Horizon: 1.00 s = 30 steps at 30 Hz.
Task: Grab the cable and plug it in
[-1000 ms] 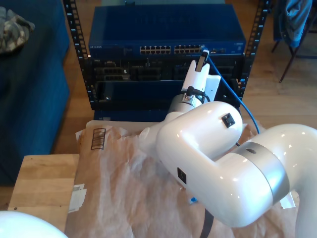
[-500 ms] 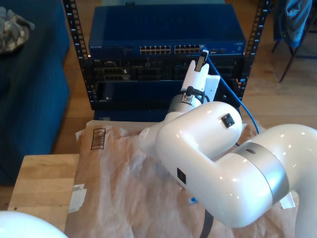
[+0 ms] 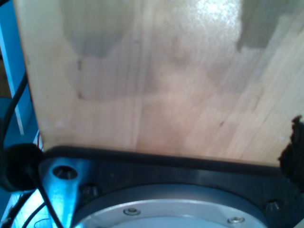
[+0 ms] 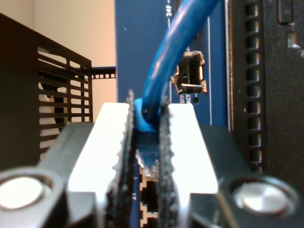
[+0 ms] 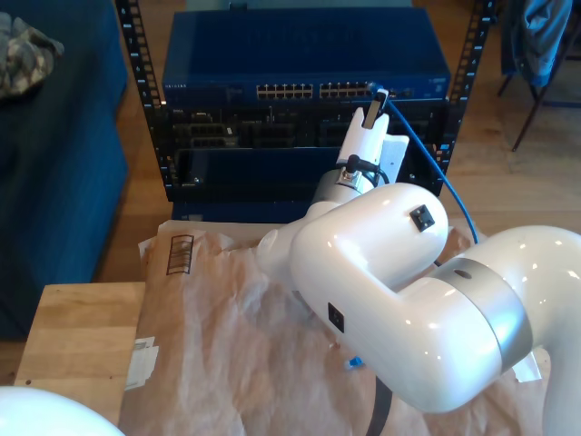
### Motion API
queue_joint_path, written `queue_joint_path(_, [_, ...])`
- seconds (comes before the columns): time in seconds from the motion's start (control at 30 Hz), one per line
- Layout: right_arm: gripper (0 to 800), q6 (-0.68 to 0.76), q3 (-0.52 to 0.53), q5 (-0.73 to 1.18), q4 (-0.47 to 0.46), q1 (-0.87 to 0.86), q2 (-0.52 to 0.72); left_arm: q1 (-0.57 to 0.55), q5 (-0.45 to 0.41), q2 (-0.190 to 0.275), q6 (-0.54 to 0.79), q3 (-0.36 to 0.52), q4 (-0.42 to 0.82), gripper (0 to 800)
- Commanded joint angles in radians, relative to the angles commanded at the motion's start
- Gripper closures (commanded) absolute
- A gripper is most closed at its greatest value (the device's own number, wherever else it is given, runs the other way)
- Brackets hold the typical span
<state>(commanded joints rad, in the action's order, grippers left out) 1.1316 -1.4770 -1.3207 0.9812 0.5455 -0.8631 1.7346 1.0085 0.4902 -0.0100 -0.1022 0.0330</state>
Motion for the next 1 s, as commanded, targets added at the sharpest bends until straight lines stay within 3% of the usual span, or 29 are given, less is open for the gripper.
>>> queue_joint_path(1.0, [800, 0.000, -0.011, 0.000, 0.002, 0.021, -0.005, 0.000, 0.000, 0.000, 0.000, 0.000, 0.000, 0])
